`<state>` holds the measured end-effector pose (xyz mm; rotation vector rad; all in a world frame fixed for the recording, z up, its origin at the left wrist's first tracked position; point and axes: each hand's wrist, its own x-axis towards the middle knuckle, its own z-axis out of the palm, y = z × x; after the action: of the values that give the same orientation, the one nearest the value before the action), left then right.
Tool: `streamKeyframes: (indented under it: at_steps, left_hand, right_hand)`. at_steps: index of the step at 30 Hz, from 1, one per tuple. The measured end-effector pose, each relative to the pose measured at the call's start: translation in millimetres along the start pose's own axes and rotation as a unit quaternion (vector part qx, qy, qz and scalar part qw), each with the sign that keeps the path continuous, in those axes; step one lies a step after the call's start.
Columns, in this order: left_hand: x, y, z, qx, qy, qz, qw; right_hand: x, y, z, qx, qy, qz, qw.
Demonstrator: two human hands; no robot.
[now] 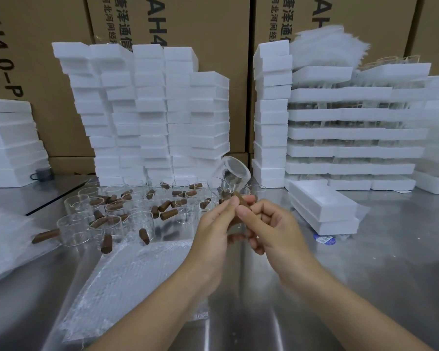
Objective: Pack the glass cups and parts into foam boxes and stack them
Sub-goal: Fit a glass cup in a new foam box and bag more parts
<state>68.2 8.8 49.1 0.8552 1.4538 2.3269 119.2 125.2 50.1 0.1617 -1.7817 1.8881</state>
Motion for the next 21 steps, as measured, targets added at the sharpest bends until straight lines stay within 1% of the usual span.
streamKeyframes:
  at_steps: [5,9,14,21]
  left_hand:
    - [2.3,0.4,-3.6,-0.023,-0.026,-0.02,0.999]
    - [1.9,4.0,-2.9,-0.024,-0.051,-0.02,0.998]
    - [2.2,3.1,-2.4,-0.018,-0.061,-0.015,0.998]
    - [3.9,0.7,-3.3,-0.025,-0.058,-0.018,0.998]
  right_hand:
    - [1.4,4.7,-2.1,0.005,0.004,-0.005,1.0]
    - [2.6,5.4,-1.5,0.006,0.005,-0.015,1.0]
    - [1.8,5.8,-1.2,0.001,0.008,-0.033,0.999]
    - [2.2,7.3,-1.5,0.001,0.011,-0.036,0.999]
